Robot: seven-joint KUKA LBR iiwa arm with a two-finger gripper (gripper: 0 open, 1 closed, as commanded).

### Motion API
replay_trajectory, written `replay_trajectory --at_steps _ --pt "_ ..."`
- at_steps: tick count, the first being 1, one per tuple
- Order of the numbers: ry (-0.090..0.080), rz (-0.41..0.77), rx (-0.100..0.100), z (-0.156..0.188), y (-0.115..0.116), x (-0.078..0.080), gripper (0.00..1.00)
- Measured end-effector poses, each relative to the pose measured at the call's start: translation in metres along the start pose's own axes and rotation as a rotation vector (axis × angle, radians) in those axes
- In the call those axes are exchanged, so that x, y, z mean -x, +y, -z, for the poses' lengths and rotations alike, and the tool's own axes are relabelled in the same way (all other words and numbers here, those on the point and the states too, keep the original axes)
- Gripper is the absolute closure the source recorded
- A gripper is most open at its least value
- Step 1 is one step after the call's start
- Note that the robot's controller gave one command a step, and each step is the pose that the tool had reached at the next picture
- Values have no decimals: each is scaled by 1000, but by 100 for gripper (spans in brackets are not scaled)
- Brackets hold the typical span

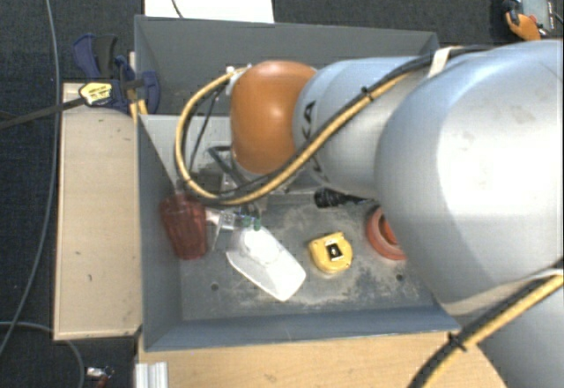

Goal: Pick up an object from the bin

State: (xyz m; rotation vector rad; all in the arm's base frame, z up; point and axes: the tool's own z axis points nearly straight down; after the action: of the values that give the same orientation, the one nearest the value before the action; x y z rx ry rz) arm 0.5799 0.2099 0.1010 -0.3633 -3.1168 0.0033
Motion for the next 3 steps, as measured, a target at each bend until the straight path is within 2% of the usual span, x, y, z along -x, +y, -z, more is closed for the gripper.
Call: replay_trajectory --at_steps 1,2,3 --pt "-28 132 -16 -27 27 8 0" --pt "-10 -164 -3 -26 17 5 100" --pt "-10 -164 -3 -26 17 5 100"
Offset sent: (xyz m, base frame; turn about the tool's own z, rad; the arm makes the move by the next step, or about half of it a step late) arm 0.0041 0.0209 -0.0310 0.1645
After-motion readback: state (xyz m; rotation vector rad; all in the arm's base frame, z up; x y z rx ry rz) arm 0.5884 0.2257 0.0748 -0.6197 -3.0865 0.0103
